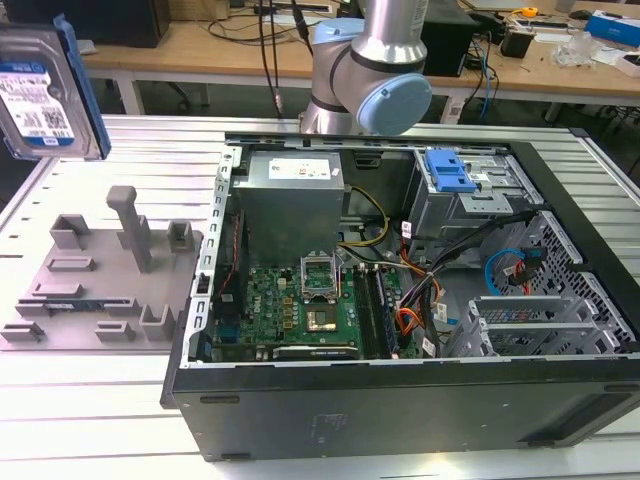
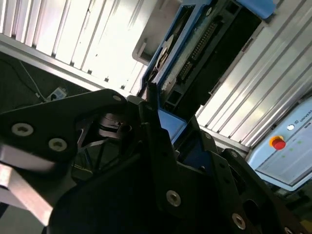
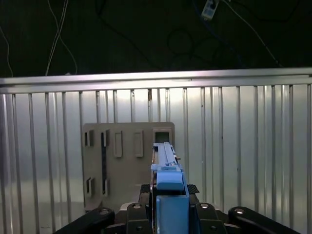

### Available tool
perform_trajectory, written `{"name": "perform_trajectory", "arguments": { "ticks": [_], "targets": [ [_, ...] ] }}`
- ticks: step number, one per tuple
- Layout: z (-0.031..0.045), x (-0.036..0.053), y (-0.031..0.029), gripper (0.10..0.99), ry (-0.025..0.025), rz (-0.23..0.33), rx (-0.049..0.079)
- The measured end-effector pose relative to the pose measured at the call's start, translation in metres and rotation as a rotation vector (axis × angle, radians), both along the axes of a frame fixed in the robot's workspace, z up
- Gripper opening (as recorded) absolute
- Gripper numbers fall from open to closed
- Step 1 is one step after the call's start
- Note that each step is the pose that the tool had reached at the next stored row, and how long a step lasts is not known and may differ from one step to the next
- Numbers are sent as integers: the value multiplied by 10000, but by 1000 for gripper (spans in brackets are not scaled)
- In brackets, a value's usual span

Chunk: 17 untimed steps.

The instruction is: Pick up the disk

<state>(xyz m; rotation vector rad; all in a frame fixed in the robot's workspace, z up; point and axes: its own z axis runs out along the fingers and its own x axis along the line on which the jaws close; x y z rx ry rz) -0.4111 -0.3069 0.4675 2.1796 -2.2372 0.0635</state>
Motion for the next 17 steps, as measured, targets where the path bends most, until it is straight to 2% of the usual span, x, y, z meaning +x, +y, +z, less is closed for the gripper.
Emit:
{"name": "perform_trajectory", "arguments": {
  "ticks": [5,17],
  "targets": [
    [279,0,0,365,-2,26,0],
    [280,0,0,365,-2,26,-3]
  ]
}}
